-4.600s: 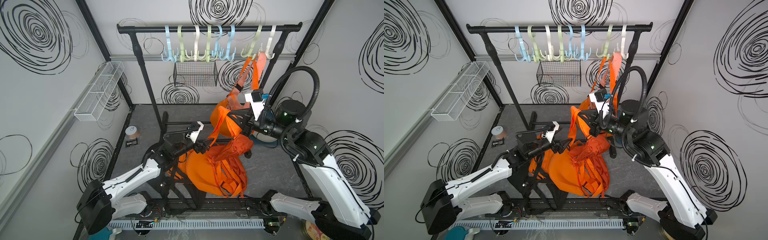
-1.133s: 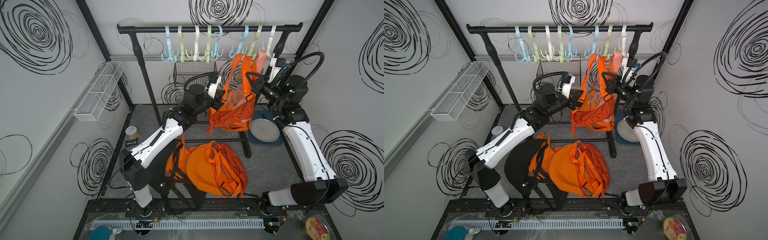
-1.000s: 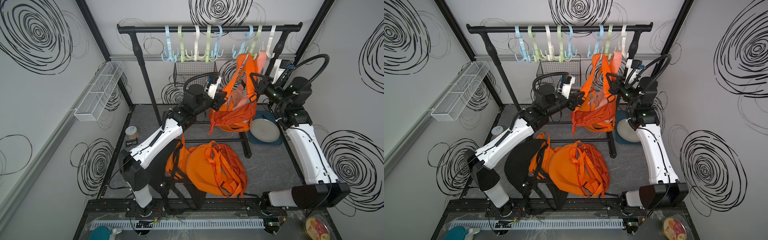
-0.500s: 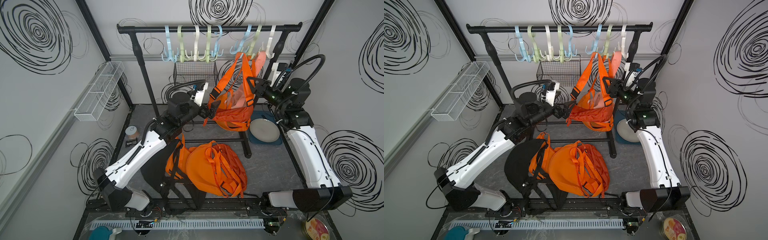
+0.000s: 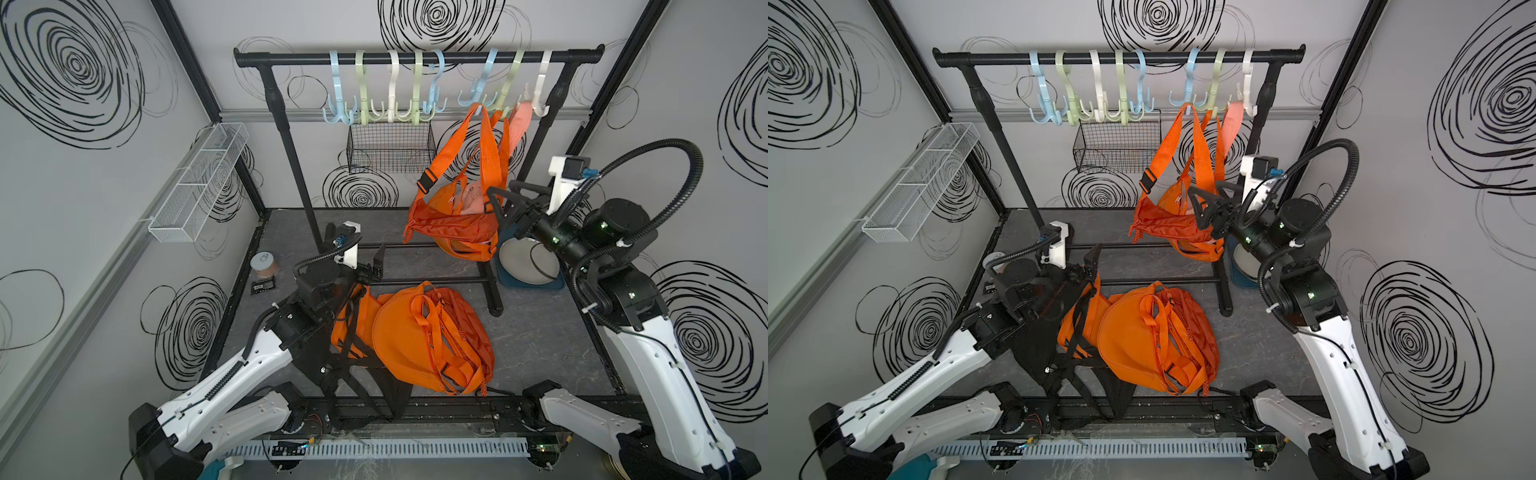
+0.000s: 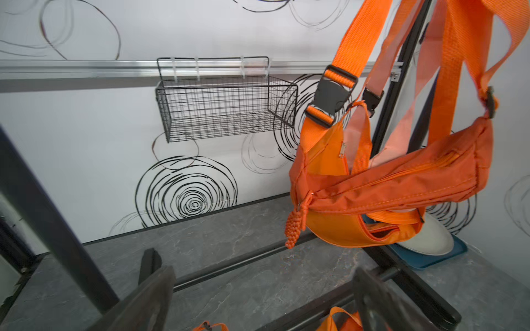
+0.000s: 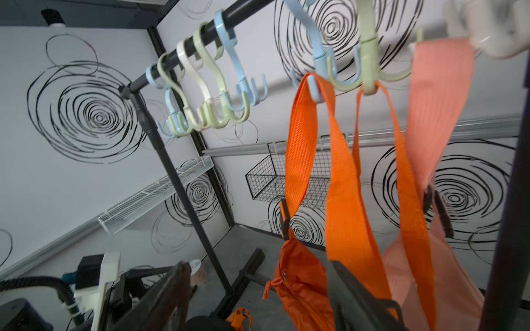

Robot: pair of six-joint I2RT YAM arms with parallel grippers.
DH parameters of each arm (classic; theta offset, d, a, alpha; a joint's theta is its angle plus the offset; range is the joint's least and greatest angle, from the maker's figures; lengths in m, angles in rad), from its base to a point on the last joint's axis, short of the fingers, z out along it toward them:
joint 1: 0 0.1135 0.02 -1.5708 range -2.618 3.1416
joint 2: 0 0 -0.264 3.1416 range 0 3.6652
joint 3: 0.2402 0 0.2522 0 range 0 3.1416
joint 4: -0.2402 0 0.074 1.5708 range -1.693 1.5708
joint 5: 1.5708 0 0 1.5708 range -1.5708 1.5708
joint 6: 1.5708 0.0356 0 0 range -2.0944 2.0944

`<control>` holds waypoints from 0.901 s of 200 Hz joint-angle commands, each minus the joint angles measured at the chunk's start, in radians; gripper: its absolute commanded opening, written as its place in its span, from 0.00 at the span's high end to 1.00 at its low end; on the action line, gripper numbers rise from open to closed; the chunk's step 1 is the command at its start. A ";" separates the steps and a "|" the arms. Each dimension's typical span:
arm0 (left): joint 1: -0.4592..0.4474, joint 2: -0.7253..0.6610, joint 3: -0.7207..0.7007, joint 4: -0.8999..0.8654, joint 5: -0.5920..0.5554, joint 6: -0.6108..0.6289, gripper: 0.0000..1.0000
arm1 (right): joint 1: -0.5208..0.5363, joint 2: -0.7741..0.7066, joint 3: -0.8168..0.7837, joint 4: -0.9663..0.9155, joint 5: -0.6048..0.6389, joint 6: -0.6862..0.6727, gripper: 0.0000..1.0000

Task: Hang the bag on a hook
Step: Hang the bag on the hook, then pick up the bag from the bag.

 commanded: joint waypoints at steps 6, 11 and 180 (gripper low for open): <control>-0.015 -0.069 -0.092 0.217 -0.136 0.057 0.01 | 0.096 -0.089 -0.190 -0.141 0.088 -0.006 0.24; -0.019 -0.074 -0.102 0.229 -0.145 0.062 0.01 | 0.117 -0.098 -0.238 -0.149 0.075 0.013 0.24; -0.066 -0.091 -0.160 0.280 -0.186 0.122 0.01 | 0.291 0.397 -0.874 0.234 0.063 0.377 0.55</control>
